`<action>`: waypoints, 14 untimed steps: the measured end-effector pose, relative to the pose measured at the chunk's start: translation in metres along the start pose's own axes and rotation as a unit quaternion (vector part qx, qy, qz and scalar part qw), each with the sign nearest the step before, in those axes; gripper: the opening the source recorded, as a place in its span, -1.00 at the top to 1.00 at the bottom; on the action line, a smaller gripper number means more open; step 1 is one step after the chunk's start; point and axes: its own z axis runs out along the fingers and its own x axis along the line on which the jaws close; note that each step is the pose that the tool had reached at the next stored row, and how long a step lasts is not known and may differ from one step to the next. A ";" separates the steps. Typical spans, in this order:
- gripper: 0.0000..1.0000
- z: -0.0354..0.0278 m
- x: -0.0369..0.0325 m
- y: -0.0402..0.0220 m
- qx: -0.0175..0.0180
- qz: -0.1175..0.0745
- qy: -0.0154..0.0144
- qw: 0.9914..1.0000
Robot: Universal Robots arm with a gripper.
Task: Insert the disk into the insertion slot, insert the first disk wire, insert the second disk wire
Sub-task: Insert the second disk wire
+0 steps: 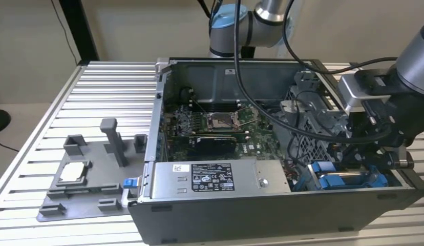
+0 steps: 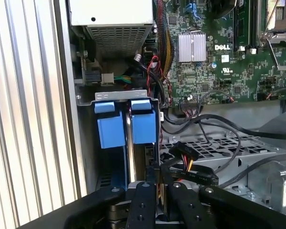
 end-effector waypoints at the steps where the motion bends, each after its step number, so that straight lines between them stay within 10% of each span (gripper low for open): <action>1: 1.00 0.0002 0.0000 0.0000 0.000 0.000 0.000 1.000; 14: 1.00 0.0008 0.0000 -0.0012 -0.001 -0.007 0.000 1.000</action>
